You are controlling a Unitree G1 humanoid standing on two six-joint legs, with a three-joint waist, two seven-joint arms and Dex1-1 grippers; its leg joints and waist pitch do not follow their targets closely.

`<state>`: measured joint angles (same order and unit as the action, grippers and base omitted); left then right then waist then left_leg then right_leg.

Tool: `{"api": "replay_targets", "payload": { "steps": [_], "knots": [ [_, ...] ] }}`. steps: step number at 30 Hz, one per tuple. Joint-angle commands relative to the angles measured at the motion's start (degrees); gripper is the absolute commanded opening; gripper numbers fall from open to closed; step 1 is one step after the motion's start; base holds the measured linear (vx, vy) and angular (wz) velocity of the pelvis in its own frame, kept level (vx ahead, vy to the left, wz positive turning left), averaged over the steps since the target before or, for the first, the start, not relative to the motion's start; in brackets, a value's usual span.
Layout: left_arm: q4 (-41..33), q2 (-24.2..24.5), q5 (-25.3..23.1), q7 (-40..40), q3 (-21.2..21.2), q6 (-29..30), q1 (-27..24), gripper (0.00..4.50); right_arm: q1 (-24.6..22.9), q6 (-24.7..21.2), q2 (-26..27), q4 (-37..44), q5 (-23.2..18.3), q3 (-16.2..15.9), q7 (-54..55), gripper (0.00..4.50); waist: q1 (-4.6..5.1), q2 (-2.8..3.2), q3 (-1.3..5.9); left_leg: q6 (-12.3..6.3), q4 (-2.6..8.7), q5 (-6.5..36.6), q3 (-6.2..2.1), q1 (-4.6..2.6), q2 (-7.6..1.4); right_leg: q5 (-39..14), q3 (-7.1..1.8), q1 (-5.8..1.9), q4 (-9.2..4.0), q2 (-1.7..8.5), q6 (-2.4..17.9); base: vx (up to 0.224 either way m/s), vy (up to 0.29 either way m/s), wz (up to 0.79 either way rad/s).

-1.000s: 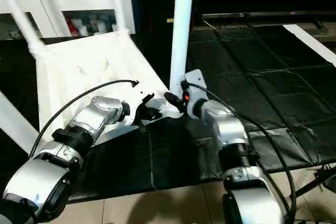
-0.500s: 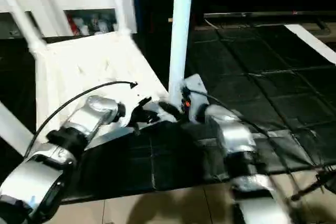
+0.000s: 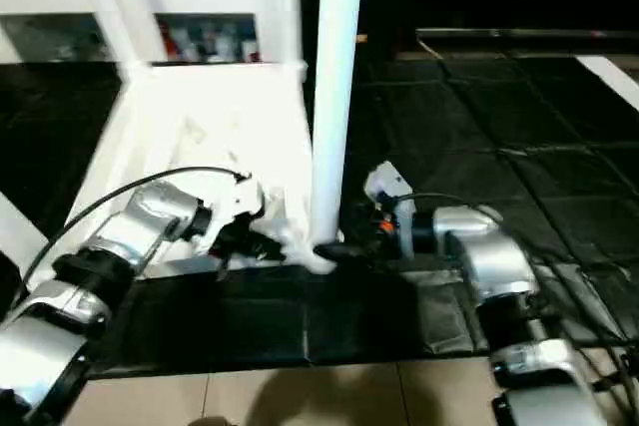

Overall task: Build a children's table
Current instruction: Rotate leg to tighten

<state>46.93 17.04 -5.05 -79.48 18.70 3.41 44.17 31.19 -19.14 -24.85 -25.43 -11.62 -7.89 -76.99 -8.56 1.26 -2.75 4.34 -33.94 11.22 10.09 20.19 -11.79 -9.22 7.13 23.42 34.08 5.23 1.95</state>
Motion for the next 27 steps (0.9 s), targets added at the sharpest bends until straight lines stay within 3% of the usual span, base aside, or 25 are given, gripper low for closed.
{"api": "replay_targets", "payload": {
  "steps": [1,27],
  "knots": [
    [-3.4,-0.6,1.3,-5.5,2.2,-1.7,0.3,0.0,0.8,0.7,-0.7,0.4,-1.0,-1.0,-3.2,4.45,0.41,-0.61,4.2,-4.61,3.45,6.9,-0.19,-0.16,-1.9,-12.2,-3.43,-3.77,-3.57,3.94,11.2,0.0,0.0,0.0],
    [-4.3,-0.4,1.4,-5.6,2.3,-1.9,-0.1,0.0,3.0,0.6,0.2,-3.0,-2.1,-5.0,-11.6,2.32,0.47,-0.9,4.25,-4.57,3.33,6.0,-0.17,0.03,-1.78,-13.2,-3.37,-3.75,-3.56,3.85,10.4,0.0,0.0,0.0]
  ]
}}
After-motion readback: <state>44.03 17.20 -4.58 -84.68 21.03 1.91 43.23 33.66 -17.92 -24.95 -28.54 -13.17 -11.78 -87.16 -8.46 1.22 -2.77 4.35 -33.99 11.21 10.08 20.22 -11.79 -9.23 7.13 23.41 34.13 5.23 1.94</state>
